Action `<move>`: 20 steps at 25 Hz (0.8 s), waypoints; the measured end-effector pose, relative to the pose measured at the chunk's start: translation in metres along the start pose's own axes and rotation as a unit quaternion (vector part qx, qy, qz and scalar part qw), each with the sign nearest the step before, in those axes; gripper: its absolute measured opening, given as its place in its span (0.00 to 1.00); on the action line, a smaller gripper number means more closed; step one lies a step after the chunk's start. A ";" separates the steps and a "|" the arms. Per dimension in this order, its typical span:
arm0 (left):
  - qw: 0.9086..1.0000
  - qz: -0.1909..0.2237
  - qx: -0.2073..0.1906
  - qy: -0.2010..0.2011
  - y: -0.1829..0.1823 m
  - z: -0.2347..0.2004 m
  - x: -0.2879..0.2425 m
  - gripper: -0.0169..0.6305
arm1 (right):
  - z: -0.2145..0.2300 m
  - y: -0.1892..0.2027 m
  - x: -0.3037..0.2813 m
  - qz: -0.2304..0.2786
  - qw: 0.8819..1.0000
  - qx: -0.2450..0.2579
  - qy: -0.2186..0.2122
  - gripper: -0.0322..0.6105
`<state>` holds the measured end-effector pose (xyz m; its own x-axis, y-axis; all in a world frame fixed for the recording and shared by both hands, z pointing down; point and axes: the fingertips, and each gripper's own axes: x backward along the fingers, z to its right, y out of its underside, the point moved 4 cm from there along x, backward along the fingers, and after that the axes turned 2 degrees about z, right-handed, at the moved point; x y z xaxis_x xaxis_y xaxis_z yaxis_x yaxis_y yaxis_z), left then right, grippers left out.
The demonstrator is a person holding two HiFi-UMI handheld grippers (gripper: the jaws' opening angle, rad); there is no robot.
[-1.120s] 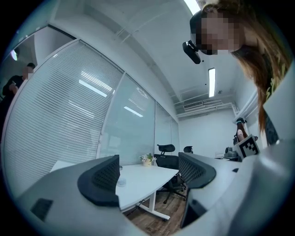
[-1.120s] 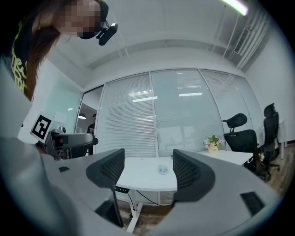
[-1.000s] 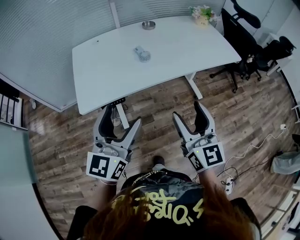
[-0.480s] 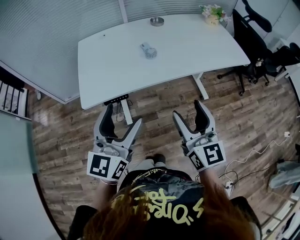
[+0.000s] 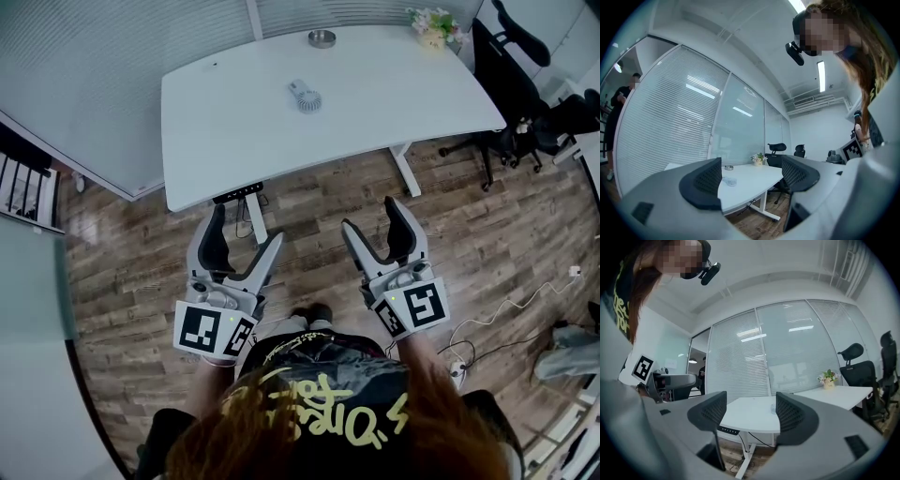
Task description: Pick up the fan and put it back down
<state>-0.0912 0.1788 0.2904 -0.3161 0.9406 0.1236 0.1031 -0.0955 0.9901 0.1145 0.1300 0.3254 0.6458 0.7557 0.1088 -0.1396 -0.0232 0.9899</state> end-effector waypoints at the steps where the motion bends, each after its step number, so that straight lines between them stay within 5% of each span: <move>1: 1.000 0.000 0.000 0.000 0.000 0.000 0.000 0.64 | -0.001 0.000 0.000 0.000 1.000 0.001 -0.001 0.53; 20: 1.000 0.001 0.009 -0.019 0.006 0.002 -0.009 0.64 | 0.021 0.009 0.002 -0.013 1.000 0.005 -0.017 0.53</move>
<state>-0.0861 0.1704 0.2951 -0.2807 0.9518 0.1232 0.1211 -0.0922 0.9884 0.1300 0.1172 0.3362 0.6735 0.7341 0.0862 -0.1157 -0.0106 0.9932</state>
